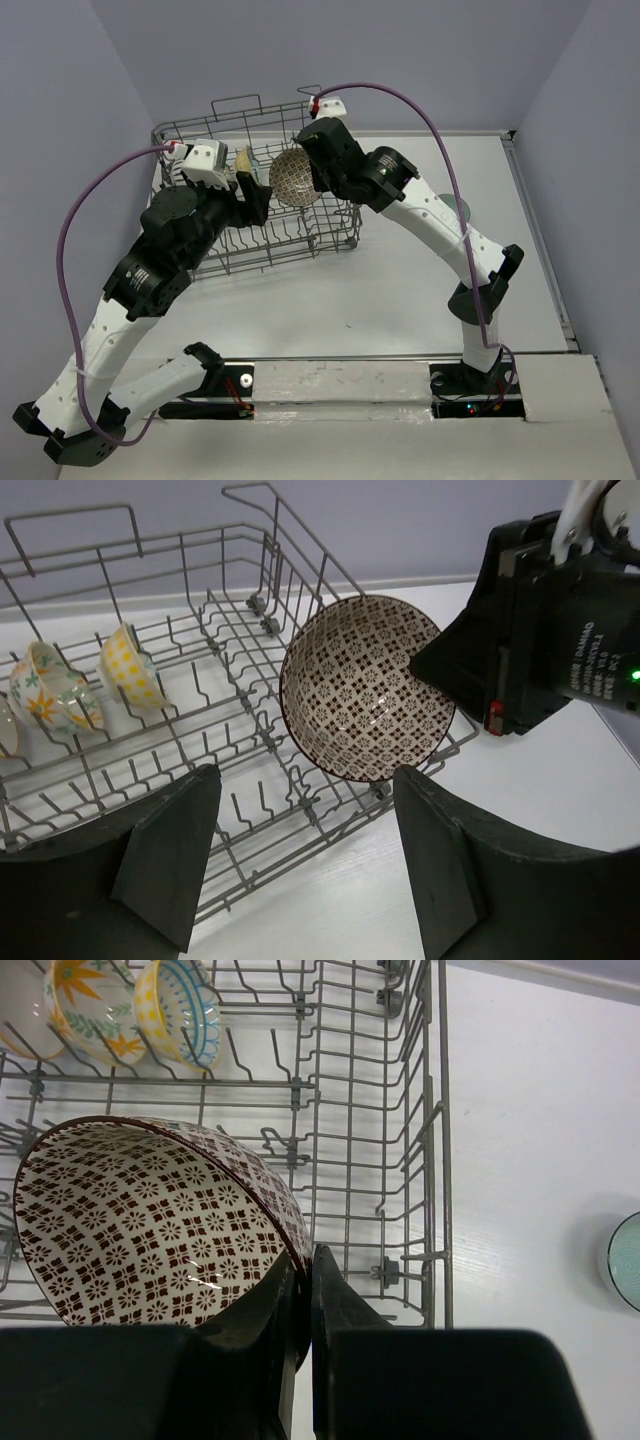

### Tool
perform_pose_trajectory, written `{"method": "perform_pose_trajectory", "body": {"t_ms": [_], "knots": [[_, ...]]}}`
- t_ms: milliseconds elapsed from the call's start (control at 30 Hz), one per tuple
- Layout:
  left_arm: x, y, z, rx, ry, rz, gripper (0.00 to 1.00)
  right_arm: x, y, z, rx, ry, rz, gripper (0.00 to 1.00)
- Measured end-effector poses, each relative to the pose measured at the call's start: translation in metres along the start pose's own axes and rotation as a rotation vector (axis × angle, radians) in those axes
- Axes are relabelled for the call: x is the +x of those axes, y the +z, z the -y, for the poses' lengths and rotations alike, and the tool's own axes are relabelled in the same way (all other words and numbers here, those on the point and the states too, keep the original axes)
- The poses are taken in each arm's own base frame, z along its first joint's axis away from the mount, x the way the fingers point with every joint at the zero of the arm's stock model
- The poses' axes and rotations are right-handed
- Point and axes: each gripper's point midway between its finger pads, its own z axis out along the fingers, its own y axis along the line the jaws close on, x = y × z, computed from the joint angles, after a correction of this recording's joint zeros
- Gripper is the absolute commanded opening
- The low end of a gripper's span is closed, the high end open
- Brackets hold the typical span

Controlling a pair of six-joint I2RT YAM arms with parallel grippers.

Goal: Load the bowls into the dish rack

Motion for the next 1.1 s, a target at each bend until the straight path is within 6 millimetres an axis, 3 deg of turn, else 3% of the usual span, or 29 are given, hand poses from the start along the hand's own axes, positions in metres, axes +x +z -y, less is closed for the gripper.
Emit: {"method": "perform_pose_trajectory", "body": {"t_ms": [133, 267, 533, 1100], "knots": [[-0.019, -0.005, 0.001, -0.017, 0.040, 0.044, 0.78, 0.004, -0.001, 0.006, 0.024, -0.023, -0.015, 0.01], [-0.023, -0.005, -0.009, -0.081, 0.058, 0.059, 0.78, 0.007, -0.001, 0.010, 0.040, -0.034, -0.024, 0.01], [-0.008, 0.000, -0.023, -0.161, 0.053, 0.019, 0.79, 0.008, -0.001, 0.009, 0.036, -0.035, -0.025, 0.01], [0.026, 0.020, -0.006, -0.083, -0.016, -0.054, 0.80, 0.015, -0.004, -0.022, -0.063, -0.033, -0.020, 0.01]]}}
